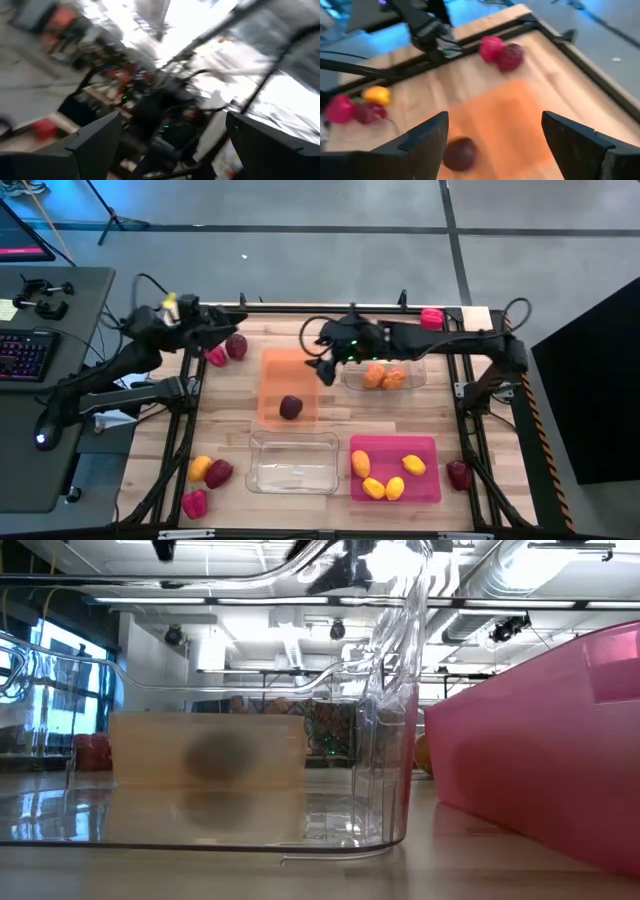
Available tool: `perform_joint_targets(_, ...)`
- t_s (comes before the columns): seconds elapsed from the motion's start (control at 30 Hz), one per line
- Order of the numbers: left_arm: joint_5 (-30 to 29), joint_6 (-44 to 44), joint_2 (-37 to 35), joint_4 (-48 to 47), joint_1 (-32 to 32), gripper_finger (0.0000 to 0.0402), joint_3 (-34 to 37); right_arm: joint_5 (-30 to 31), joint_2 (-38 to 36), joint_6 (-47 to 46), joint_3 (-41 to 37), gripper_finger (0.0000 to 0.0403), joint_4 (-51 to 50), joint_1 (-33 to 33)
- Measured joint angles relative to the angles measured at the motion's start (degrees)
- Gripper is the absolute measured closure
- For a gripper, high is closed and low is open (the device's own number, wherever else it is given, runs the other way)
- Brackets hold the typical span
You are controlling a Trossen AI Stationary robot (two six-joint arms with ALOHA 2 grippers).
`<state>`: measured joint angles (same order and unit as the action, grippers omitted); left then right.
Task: Sort produce into baskets
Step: Put the top apple into the orange bin
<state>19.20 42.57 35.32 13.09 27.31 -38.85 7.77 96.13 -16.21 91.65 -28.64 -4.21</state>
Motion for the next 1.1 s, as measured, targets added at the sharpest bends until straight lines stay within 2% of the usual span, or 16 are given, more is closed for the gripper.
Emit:
perform_joint_targets(0.13,-9.8,5.3,3.2,-0.1,-3.3,0.0056,3.8,3.1,-6.3,0.2,-4.5,0.0094,-2.5,-0.6)
perform_joint_targets(0.23,-12.8,10.8,6.5,-3.8,-5.3,0.0056,6.1,3.6,-10.9,-2.6,-8.7,0.0094,-2.4,-0.7)
perform_joint_targets(0.37,-14.4,8.9,9.5,-22.1,-3.6,0.0056,3.3,4.7,-15.2,-5.9,-14.5,0.0094,-1.1,-0.2)
perform_joint_targets(0.47,-21.1,5.0,12.5,-41.3,-0.2,0.0056,-2.1,6.6,-17.1,-7.3,-18.9,0.0094,2.3,0.1)
perform_joint_targets(0.57,-29.0,-0.1,16.6,-52.3,5.0,0.0056,-5.0,6.8,-17.5,-9.2,-22.8,0.0094,6.3,0.1)
perform_joint_targets(0.67,-31.6,-3.3,21.5,-54.3,10.4,0.0056,-5.0,6.8,-17.2,-10.9,-24.8,0.0094,8.5,0.0)
perform_joint_targets(0.93,-29.7,-11.6,36.7,-52.3,19.5,0.0056,-4.9,5.7,-17.0,-12.3,-26.3,0.0094,11.9,0.4)
perform_joint_targets(1.1,-32.3,-6.0,40.3,-52.2,20.8,0.0056,-5.1,4.7,-17.0,-13.5,-26.3,0.0094,12.2,0.8)
